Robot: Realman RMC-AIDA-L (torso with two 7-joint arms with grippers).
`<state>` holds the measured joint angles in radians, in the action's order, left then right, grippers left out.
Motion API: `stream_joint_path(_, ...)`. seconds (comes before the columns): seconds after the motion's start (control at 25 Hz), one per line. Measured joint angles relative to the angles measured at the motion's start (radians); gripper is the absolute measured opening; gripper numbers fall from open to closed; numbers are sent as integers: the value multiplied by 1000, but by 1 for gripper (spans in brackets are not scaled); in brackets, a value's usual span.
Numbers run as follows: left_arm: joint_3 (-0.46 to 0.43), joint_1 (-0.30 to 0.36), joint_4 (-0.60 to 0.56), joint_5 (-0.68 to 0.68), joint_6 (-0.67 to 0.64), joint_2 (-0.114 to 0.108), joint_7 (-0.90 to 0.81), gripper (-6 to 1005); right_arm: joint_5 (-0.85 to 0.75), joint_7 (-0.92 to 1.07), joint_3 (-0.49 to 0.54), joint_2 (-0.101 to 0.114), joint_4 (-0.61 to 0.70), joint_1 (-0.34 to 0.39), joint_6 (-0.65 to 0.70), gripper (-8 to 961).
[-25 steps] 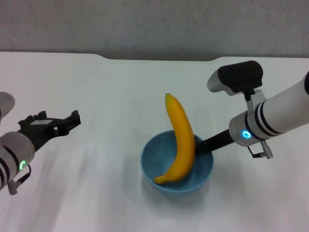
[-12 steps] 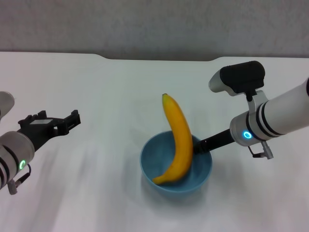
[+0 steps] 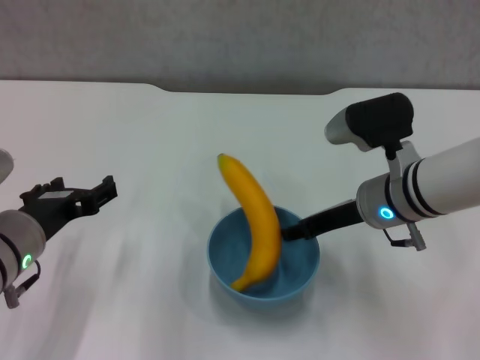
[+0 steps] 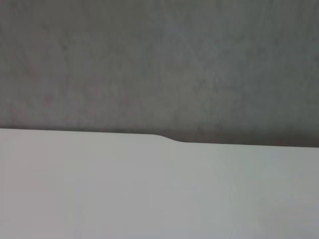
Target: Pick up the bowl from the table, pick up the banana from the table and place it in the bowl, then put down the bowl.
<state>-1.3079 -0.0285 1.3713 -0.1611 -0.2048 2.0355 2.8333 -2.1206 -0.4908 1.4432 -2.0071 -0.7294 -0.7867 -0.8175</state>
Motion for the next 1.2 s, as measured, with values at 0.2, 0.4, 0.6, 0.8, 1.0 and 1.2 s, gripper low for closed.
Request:
stream_joint_path(0.2, -4, 17, 0, 0, 16, 0, 0, 879, -8, 1, 26, 6, -144, 84, -41, 595)
stream_joint_path(0.4, -9, 24, -1, 0, 23, 0, 0, 879, -67, -1, 68, 7, -269, 173, -54, 819)
stream_joint_path(0.6, -15, 35, 1, 0, 37, 2, 0, 879, -83, -13, 91, 7, -349, 243, -46, 858)
stream_joint_path(0.8, -17, 54, 7, -2, 66, 2, 0, 879, -74, -100, 114, 3, -446, 326, 12, 855)
stream_joint_path(1.0, -4, 94, 8, -2, 165, 1, -1, 879, 19, -240, 106, 1, -546, 452, 160, 853)
stream_joint_path(1.2, 2, 112, 2, -2, 215, 1, -6, 879, 262, -441, 115, 3, -536, 497, 192, 852)
